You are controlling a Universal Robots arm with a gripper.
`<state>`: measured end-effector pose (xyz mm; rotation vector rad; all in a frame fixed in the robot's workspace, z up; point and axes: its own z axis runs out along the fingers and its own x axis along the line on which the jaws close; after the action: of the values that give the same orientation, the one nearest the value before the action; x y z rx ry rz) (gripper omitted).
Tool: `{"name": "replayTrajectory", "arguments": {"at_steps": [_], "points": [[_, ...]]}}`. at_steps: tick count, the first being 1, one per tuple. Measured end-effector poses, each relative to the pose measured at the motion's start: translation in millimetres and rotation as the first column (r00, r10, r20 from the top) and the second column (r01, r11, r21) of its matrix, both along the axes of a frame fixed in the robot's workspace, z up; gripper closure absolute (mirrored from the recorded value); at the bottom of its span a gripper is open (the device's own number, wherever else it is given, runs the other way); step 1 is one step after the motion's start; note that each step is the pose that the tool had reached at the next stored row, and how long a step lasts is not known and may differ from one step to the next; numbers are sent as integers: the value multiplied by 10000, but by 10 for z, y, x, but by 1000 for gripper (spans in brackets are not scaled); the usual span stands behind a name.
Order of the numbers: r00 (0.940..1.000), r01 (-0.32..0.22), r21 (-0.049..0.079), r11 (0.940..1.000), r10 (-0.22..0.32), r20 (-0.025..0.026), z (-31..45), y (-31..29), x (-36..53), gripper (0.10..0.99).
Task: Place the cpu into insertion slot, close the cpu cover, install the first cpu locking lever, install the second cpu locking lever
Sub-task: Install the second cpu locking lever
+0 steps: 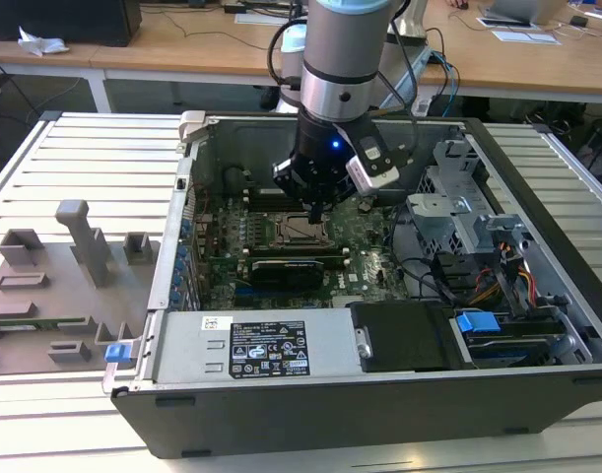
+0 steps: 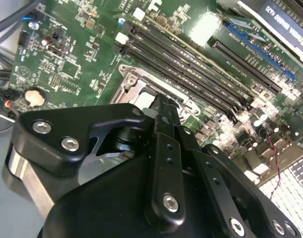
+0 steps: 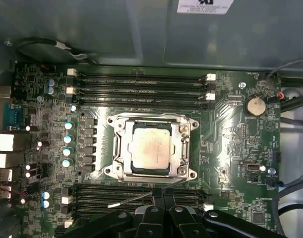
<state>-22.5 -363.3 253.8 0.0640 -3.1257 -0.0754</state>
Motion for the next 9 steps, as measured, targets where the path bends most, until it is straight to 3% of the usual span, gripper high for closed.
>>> {"name": "replayTrajectory", "arguments": {"at_steps": [9], "points": [[10000,-1,16,10000,1,0,-170,-31,-182,980]]}}
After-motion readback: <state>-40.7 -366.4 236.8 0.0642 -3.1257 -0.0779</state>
